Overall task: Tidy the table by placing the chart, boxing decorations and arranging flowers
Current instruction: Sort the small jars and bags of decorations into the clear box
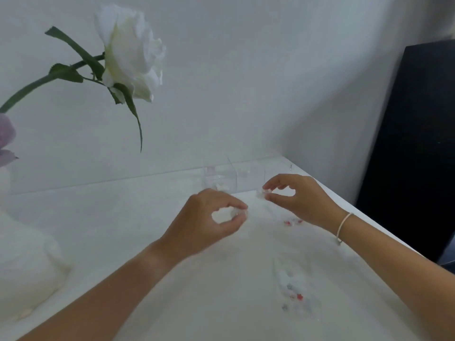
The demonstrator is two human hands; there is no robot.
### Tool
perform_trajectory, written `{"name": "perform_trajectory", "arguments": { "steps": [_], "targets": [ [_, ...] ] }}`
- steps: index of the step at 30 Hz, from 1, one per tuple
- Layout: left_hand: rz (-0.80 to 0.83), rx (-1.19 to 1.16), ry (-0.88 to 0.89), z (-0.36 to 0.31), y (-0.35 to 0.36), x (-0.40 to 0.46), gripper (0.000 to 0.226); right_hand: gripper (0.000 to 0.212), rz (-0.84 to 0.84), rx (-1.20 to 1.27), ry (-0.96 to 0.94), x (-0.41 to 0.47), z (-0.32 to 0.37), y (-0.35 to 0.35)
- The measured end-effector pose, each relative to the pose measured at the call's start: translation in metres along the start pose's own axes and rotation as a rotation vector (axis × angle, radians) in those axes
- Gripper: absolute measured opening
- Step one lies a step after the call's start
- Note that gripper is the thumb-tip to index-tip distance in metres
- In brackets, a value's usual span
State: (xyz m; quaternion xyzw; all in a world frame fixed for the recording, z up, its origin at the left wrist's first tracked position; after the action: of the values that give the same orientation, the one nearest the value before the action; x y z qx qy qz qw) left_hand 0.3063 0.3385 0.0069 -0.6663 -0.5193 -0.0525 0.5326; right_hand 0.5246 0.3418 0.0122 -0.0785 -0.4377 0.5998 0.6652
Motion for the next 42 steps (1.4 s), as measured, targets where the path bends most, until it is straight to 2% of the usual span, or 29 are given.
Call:
{"name": "perform_trajectory", "arguments": {
  "steps": [5,12,20,28,31,34,36,40,42],
  "targets": [
    [-0.068,0.035,-0.015,0.019,0.006,0.059,0.007,0.014,-0.090,0.036,0.019,0.034,-0.012,-0.004],
    [0.071,0.127,-0.100,0.055,0.027,0.128,0.009,0.005,-0.171,0.122,0.050,0.064,-0.033,-0.009],
    [0.448,0.313,-0.176,0.076,0.036,0.158,0.014,0.007,-0.187,0.129,0.085,0.069,-0.039,-0.010],
    [0.659,0.410,-0.226,0.072,0.036,0.169,0.019,0.007,-0.177,0.163,0.097,0.065,-0.037,-0.009],
    [0.621,0.374,-0.219,0.070,0.035,0.167,0.017,0.007,-0.171,0.164,0.111,0.066,-0.037,-0.006],
    [0.503,0.271,-0.207,0.068,0.029,0.155,0.015,0.007,-0.146,0.124,0.118,0.067,-0.037,-0.003],
    [0.382,0.240,-0.188,0.069,0.023,0.140,0.014,0.005,-0.118,0.075,0.121,0.070,-0.036,-0.001],
    [0.014,0.225,-0.186,0.083,0.015,0.099,0.016,0.005,-0.085,-0.030,0.114,0.085,-0.032,-0.002],
    [-0.068,0.234,-0.193,0.090,0.014,0.080,0.017,0.006,-0.051,-0.083,0.117,0.094,-0.028,-0.002]
  ]
}}
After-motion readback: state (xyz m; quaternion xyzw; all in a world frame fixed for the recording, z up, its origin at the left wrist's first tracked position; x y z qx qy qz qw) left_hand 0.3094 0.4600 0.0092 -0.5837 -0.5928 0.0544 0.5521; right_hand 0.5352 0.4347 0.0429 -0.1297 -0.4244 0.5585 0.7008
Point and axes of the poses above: each hand's wrist, its own x-axis towards the middle knuckle, its own y-axis out of the palm, z = x × y, the point moved 1 cm from there along x, towards the middle knuckle, and after that the axes turned 7 degrees about x, right-handed, at the moved point
